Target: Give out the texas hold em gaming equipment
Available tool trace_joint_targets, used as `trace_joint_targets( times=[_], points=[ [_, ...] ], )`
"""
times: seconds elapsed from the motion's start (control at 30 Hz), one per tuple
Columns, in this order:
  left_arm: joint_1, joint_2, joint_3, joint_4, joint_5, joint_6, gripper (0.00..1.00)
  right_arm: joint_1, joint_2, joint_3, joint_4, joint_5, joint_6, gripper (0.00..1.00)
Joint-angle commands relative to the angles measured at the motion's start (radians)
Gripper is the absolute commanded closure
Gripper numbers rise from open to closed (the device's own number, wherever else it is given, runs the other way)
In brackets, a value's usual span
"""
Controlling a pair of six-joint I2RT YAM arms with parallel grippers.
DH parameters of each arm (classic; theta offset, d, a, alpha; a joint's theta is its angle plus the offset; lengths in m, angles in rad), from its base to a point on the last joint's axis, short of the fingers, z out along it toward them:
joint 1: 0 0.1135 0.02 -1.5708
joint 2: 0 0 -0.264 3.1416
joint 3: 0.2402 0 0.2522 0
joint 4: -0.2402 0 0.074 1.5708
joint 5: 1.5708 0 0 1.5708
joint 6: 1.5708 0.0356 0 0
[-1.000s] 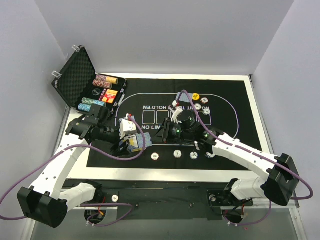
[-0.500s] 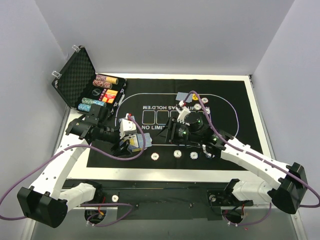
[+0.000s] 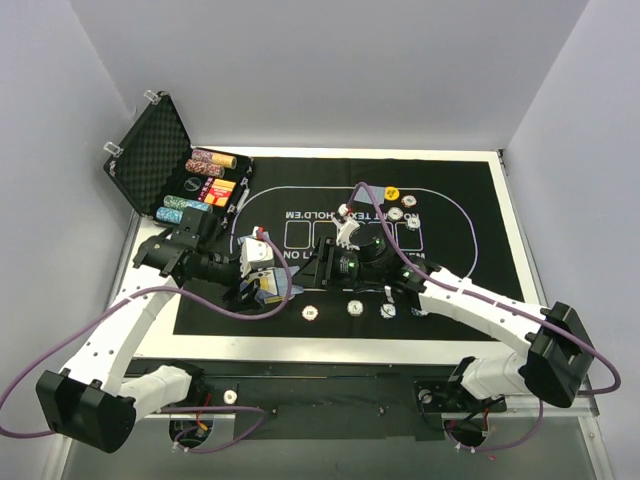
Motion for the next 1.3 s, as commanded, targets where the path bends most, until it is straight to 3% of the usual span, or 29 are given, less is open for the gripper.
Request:
trace_joint_targets(
  times=[0.0,0.53,0.77,1.03,1.27],
  points=[
    [0.004,0.016,0.043,0.013,0.017,0.031,1.00,0.004,0.018,0.015,0.144,-0.054,0.042,0.57],
    [0.004,0.004,0.048,0.032,0.017,0.014,1.00,0.003,0.030,-0.013,0.125,-0.097,0.074,0.64],
    [0.005,0.004,0.054,0.036,0.026,0.009,1.00,-0.002,0.014,-0.033,0.086,-0.092,0.056,0.74],
    [0.004,0.002,0.066,0.033,0.033,0.002,1.00,-0.009,0.006,-0.054,0.051,-0.073,0.034,0.75],
    [0.005,-0.004,0.060,0.035,0.034,0.000,1.00,-0.031,-0.046,-0.074,0.040,-0.067,0.036,0.83]
  ],
)
